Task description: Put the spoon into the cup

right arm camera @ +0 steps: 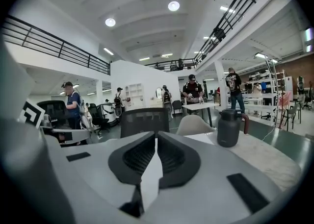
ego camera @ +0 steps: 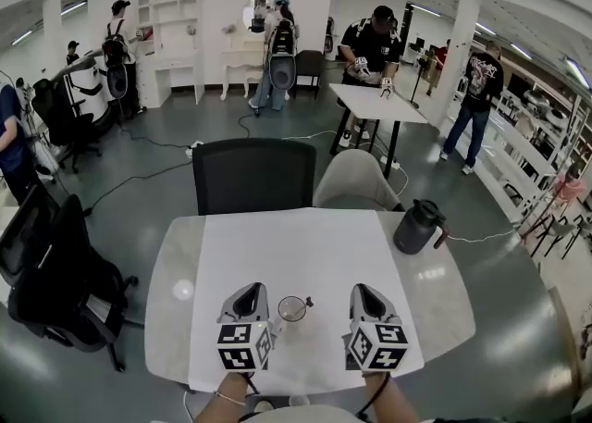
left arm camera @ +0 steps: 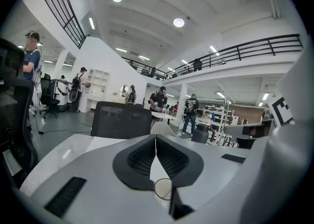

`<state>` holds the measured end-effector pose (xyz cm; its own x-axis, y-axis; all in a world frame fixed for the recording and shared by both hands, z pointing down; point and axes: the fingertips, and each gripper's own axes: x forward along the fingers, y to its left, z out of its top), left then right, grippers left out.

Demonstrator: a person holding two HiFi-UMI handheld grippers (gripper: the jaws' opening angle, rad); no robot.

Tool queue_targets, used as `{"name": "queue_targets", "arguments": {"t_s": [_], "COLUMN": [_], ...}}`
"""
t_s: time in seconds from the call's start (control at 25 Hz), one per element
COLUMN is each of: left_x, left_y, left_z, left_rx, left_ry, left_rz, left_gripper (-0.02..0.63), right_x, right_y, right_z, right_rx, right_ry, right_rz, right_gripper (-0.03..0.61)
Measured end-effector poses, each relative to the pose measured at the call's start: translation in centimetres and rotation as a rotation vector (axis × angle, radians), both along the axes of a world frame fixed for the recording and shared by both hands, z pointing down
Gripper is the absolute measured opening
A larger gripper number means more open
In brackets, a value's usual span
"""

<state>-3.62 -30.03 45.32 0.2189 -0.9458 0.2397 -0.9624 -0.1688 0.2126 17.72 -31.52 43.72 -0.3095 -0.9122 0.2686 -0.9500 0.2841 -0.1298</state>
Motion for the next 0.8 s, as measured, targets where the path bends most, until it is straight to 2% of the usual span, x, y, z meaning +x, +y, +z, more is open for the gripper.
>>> {"name": "queue_targets", "arguments": {"t_s": [0.16,0.8], "left_x": [0.3,0.5], "left_y": [-0.3,-0.5], "left_z": [0.1,1.1], "left_rx": [0.005,-0.014], "left_ry": [-0.007,-0.028], "left_rz": [0.000,0.003], "left_gripper": [0.021,0.021], "right_x": [0.7,1.9], "right_y": [-0.2,-0.3], "right_z": [0.1,1.3], "right_rx": [0.003,-0.027], "right_ry": [0.034,0.012], "right_rz": [0.001,0.017], "right_gripper": [0.032,0.032]}}
